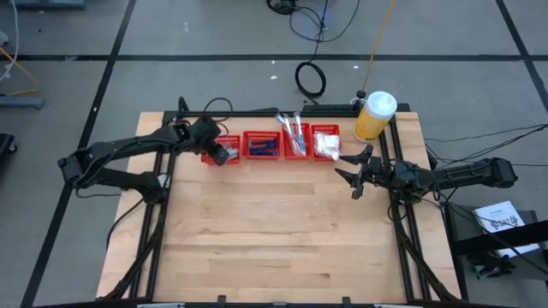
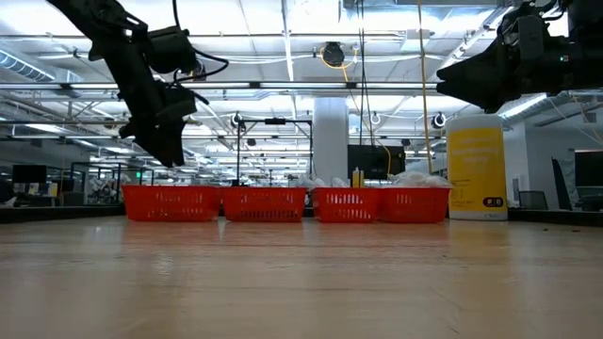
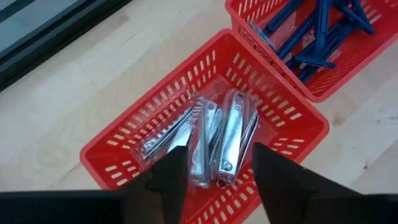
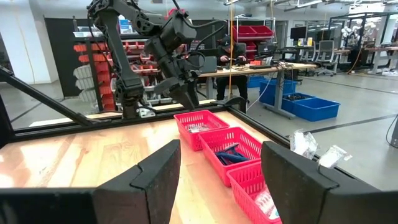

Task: Pick & Place Travel size toiletries
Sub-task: Return to Home Position

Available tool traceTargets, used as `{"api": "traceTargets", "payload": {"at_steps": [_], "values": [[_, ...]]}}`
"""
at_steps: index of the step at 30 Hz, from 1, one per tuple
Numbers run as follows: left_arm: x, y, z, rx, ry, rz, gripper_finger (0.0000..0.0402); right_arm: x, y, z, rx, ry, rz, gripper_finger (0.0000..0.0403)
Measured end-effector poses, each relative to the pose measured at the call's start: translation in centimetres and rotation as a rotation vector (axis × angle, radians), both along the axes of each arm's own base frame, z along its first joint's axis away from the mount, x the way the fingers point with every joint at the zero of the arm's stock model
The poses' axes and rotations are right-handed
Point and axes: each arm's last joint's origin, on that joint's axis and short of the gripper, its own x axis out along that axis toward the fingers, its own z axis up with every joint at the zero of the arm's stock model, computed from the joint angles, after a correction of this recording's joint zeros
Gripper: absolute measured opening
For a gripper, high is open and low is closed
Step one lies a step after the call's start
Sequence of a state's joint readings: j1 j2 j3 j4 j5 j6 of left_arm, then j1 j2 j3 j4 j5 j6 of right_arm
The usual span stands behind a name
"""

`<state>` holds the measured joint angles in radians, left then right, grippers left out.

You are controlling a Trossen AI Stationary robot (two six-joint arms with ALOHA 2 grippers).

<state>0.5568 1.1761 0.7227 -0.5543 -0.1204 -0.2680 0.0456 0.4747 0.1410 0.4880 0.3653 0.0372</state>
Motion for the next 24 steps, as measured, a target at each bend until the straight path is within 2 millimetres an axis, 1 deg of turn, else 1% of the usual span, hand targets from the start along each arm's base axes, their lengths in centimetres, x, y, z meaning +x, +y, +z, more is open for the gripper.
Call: {"api": "traceTargets", "payload": {"at_steps": [3, 6, 8, 11, 12, 15, 17, 20, 22, 24], "values": [[0.1, 0.1, 0.1, 0.003, -0.009, 0.003, 0.0205, 0.0, 0.0, 0.0, 0.0, 0.0, 0.0, 0.0212], [-0.3, -0.2, 1.4, -0.038, -0.006, 0.056, 0.0232, 0.0, 0.0, 0.1, 0.002, -0.016, 0.0, 0.0212], [-0.9, -1.0, 2.4, -0.042, 0.002, 0.055, 0.0244, -0.1, 0.0, 0.3, 0.004, -0.035, 0.001, 0.0212], [-1.3, -2.9, 4.0, 0.076, -0.058, -0.067, 0.0258, -0.3, 0.0, 0.7, 0.004, -0.075, 0.0, 0.0212], [-1.7, -3.7, 4.8, 0.124, -0.098, -0.09, 0.0261, -0.3, 0.0, 0.8, -0.004, -0.075, -0.001, 0.0212], [-3.7, -5.8, 7.0, 0.29, -0.244, -0.108, 0.0268, -0.5, 0.0, 0.7, -0.033, -0.058, -0.004, 0.0212], [-5.7, -7.0, 7.6, 0.365, -0.299, -0.097, 0.0268, -0.6, 0.0, 0.7, -0.05, -0.044, -0.006, 0.0212], [-8.6, -8.2, 7.4, 0.412, -0.384, -0.059, 0.0264, -0.8, 0.0, 0.8, -0.054, -0.054, -0.007, 0.0212], [-10.0, -8.9, 6.7, 0.429, -0.487, -0.064, 0.0262, -0.9, 0.0, 0.9, -0.06, -0.066, -0.008, 0.0212], [-10.9, -9.3, 5.6, 0.445, -0.561, -0.096, 0.0259, -1.0, 0.0, 1.0, -0.073, -0.067, -0.009, 0.0212]]}}
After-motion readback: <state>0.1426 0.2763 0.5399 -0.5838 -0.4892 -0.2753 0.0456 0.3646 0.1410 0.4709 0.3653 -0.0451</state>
